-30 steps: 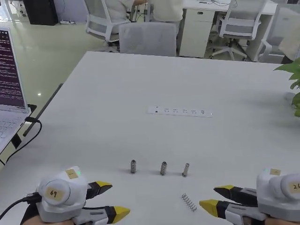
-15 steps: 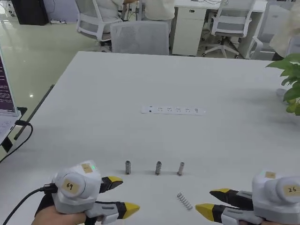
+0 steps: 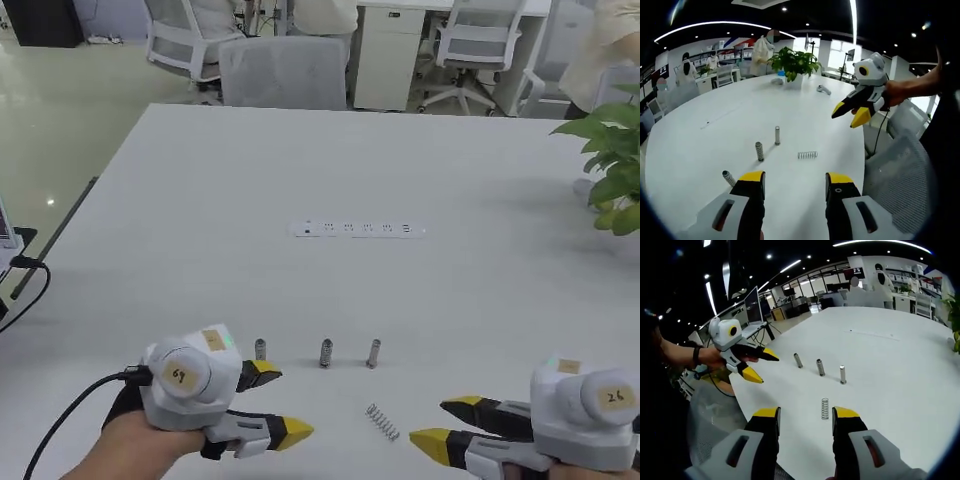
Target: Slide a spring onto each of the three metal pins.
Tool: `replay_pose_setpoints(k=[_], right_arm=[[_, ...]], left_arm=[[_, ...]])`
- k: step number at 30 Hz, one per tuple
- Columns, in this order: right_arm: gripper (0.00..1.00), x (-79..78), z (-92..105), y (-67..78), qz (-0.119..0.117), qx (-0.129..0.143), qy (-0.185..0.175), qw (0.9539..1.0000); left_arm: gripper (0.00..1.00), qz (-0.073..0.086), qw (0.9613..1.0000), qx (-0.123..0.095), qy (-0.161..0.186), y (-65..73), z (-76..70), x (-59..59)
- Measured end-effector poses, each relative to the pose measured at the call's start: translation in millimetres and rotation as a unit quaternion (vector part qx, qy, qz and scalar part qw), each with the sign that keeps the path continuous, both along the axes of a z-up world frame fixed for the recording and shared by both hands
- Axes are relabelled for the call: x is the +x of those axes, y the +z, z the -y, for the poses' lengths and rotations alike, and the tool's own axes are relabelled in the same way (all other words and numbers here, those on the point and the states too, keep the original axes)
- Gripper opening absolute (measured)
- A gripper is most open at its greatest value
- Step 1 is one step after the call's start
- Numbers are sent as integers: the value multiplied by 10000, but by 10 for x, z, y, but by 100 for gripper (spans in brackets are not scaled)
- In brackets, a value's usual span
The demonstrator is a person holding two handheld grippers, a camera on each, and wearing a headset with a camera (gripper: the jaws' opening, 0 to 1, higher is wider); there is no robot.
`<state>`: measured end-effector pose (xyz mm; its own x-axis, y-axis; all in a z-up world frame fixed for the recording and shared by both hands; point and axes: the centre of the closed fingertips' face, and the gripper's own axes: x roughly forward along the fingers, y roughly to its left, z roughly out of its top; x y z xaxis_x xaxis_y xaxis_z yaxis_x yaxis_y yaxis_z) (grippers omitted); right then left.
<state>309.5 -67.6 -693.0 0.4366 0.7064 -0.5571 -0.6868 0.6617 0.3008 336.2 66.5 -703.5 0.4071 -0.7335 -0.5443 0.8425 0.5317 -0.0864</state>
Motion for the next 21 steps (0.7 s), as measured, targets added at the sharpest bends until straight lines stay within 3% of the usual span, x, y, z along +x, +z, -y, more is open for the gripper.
replay_pose_setpoints(k=[21], right_arm=[[39,-55,56,-14,-56,41,-91,9999]], left_arm=[[42,87,9979,146,-629,-38,416,87]])
